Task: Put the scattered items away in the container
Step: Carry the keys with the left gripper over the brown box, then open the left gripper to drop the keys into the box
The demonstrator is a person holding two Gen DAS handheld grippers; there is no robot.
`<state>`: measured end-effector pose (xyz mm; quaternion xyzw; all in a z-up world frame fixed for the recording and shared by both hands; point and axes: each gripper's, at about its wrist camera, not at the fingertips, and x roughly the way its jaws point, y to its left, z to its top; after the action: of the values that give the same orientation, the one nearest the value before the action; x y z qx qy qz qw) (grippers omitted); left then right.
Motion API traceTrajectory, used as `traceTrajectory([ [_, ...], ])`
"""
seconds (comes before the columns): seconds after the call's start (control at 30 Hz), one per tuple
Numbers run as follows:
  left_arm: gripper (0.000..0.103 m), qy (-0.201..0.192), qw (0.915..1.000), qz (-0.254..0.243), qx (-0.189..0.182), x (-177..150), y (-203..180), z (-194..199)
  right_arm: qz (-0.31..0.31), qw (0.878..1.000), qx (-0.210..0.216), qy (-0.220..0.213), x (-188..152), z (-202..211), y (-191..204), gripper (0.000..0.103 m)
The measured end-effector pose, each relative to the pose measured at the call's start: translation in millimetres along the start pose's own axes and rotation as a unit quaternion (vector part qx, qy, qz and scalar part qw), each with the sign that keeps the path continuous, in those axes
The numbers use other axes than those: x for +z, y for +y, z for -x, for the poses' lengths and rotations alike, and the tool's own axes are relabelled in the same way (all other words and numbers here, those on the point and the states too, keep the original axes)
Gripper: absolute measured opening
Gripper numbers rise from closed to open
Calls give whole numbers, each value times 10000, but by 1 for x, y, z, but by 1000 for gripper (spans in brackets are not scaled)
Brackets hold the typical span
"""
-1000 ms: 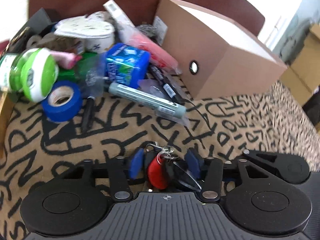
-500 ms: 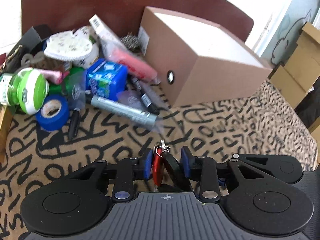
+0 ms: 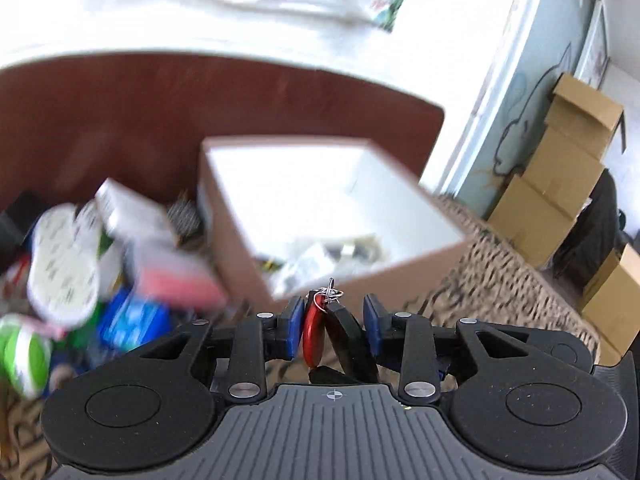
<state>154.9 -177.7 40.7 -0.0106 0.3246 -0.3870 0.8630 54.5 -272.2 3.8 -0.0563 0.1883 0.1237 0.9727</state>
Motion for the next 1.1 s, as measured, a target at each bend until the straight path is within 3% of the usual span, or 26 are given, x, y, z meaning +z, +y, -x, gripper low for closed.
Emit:
traceTrajectory([
  [0.23, 32, -199, 9996, 100, -196, 57, -12, -34, 29, 9992, -298, -250, 38, -16, -53, 27],
  [0.43, 35, -12, 9994, 315, -138, 82, -4, -79, -321, 9992, -203, -120, 45, -50, -91, 26],
  [0.97, 34, 747, 9935, 849, 146, 90, 50, -183, -596, 9930, 77, 1017, 41, -144, -134, 22],
  [1.0, 35, 775, 9931, 862, 148, 90, 52, -186, -617, 9924, 79, 1066, 40, -148, -135, 22],
  [1.03, 46, 798, 9929, 872, 142, 90, 53, -189, -631, 9918, 72, 1107, 40, -151, -137, 22],
  [1.1, 53, 820, 9926, 876, 171, 90, 55, -193, -630, 9909, 58, 1190, 39, -157, -139, 22],
])
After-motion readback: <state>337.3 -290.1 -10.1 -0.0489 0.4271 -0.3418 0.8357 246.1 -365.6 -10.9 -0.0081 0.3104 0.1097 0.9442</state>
